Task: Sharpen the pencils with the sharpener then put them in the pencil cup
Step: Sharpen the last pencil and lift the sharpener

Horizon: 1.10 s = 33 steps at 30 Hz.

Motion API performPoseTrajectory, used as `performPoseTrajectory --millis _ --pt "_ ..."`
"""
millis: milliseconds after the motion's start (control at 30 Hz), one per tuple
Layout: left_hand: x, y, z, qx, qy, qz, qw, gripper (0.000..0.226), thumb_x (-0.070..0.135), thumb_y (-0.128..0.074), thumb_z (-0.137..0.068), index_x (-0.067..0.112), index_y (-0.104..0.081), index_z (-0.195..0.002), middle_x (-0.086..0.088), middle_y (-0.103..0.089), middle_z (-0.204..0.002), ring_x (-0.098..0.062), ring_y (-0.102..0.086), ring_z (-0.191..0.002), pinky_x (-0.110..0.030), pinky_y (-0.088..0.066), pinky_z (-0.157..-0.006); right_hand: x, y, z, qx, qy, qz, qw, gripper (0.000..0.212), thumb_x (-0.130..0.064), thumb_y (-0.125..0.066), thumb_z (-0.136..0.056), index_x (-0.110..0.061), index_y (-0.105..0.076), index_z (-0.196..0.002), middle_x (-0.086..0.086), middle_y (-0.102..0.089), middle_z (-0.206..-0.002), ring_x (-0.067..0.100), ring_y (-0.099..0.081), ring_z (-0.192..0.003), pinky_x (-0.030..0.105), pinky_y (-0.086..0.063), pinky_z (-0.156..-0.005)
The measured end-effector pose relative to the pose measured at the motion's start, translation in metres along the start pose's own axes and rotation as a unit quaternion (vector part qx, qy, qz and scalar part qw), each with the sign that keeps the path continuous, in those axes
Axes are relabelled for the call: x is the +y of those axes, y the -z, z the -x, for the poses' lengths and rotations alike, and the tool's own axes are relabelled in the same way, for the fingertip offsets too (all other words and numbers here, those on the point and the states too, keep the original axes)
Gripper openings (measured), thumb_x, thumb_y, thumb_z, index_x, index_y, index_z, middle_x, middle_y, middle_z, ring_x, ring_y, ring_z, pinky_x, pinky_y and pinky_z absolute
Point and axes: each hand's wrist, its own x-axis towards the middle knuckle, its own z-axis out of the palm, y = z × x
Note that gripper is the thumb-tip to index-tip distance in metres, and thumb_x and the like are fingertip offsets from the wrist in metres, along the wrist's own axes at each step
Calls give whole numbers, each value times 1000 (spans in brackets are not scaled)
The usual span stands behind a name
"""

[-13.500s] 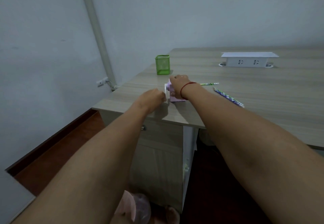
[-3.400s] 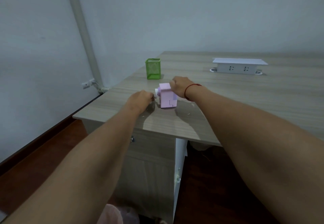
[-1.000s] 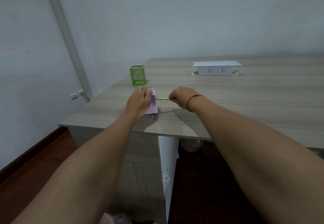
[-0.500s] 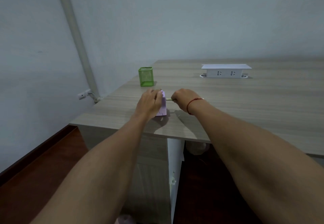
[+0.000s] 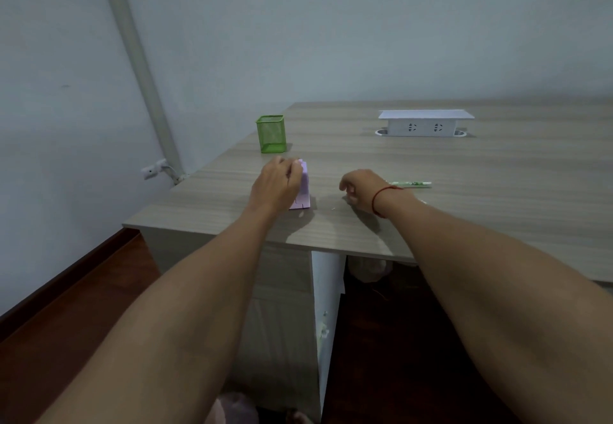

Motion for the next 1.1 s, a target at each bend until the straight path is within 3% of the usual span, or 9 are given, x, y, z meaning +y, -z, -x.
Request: performPoseTrajectory --millis 133,233,367,467,600,767,867,967,1100 --pt "-1 -1 -1 -1 -2 -10 1000 40 31 -29 -99 10 -63 -104 -16 -56 -102 -31 -53 -99 -37 -44 -79 32 14 0 64 -77 -36 994 29 -12 -53 -94 -6 -62 -121 15 -60 -126 30 -55 -118 33 -42 -101" --pt "-2 -3 0 22 -14 -14 1000 38 29 -31 -99 8 -63 -98 -17 -56 -98 -32 -53 -97 -37 -43 -75 62 26 1 98 -151 -3 984 31 -13 -49 -96 -7 -59 -124 17 -55 -130 34 -53 -120 40 -44 -103" --pt "-5 -11 -4 51 -30 -19 998 35 25 -34 -98 5 -63 -91 -17 -55 -94 -31 -53 -93 -33 -37 -68 80 24 -6 29 -214 74 974 44 -1 -46 -92 -8 -47 -135 16 -50 -137 34 -49 -125 43 -44 -101" --pt "-9 -16 -9 71 -43 -22 996 40 28 -32 -97 4 -64 -93 -16 -56 -94 -29 -53 -90 -30 -33 -66 95 14 -14 -48 -214 81 972 42 0 -48 -88 -8 -49 -129 17 -54 -132 35 -52 -121 41 -46 -100" --pt "-9 -21 -14 90 -63 -30 993 48 33 -27 -91 4 -65 -91 -14 -56 -90 -28 -53 -84 -29 -32 -63 108 15 -28 -29 -208 85 974 35 -9 -54 -91 -7 -53 -126 17 -56 -130 34 -55 -118 37 -47 -98" --pt "-14 -28 -23 112 -99 -36 988 60 42 -19 -87 8 -68 -95 -11 -58 -91 -22 -51 -78 -27 -31 -62 117 20 -59 -22 -181 124 975 44 -11 -52 -91 -10 -43 -134 12 -40 -142 33 -42 -129 46 -38 -104" --pt "-23 -38 -38 126 -97 -31 987 60 40 -20 -87 6 -68 -97 -14 -58 -92 -27 -55 -82 -26 -33 -64 130 8 -83 -71 -180 106 975 39 -11 -47 -91 -7 -48 -130 15 -49 -137 33 -50 -123 46 -43 -104" --pt "-27 -50 -59 135 -95 -38 986 58 39 -23 -88 1 -67 -87 -18 -56 -86 -31 -54 -80 -30 -33 -63 137 -2 -97 -43 -188 119 974 37 -12 -44 -93 -7 -53 -128 15 -54 -132 32 -52 -121 45 -43 -103" --pt "-26 -68 -80 148 -91 -29 984 60 40 -23 -86 2 -69 -89 -20 -57 -85 -33 -55 -82 -35 -39 -66 139 -5 -114 -23 -203 161 966 53 -5 -62 -83 -6 -47 -134 18 -47 -136 35 -42 -127 46 -38 -103"
